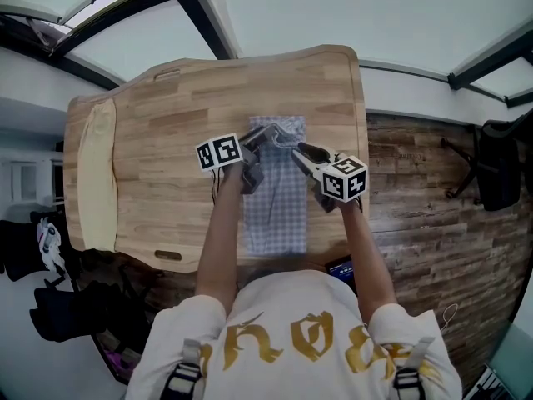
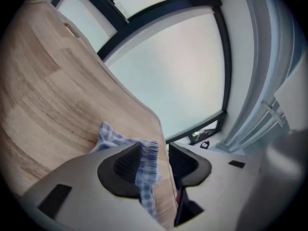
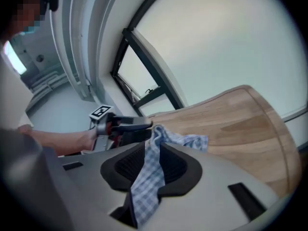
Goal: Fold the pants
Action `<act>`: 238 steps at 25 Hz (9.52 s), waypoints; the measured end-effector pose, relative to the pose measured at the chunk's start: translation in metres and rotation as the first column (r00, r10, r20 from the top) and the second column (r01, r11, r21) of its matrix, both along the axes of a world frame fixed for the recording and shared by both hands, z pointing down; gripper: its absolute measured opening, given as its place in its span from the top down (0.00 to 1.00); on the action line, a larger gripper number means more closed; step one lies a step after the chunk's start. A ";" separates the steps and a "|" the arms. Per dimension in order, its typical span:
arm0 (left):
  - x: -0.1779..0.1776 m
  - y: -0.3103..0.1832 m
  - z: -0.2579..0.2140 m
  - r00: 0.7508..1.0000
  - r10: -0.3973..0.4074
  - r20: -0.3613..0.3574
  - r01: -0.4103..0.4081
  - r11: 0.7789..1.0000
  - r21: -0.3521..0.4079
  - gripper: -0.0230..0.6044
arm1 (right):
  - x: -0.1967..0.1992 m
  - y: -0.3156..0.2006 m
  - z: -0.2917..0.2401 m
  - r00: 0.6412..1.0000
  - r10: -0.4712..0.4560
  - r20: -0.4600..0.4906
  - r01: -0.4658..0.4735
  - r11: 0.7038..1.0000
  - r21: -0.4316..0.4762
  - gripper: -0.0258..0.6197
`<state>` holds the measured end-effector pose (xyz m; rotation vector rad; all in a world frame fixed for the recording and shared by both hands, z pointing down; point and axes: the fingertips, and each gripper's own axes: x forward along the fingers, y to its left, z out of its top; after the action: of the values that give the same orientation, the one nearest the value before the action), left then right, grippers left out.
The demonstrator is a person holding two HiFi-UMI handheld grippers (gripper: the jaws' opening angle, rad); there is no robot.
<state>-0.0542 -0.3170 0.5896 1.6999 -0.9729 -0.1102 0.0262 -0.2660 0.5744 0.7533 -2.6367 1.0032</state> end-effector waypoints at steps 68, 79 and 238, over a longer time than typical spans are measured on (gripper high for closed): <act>-0.041 0.023 -0.018 0.902 -0.009 0.432 -0.044 0.993 0.114 0.81 | -0.029 -0.084 0.040 0.960 0.112 -0.255 -0.056 0.975 0.216 0.88; -0.052 0.030 -0.050 0.926 -0.096 0.366 0.008 0.972 0.235 0.89 | -0.011 -0.060 -0.009 0.940 0.162 -0.301 -0.057 0.943 0.329 0.92; 0.014 0.513 -0.080 0.003 0.868 0.497 -0.986 0.084 -0.141 0.86 | 0.008 0.445 -0.081 0.753 -0.543 -0.372 0.621 0.772 0.132 0.88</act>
<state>-0.0398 0.1960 0.5096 2.3559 0.1805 1.2561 0.0342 0.1786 0.4935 0.0640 -2.4661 0.3414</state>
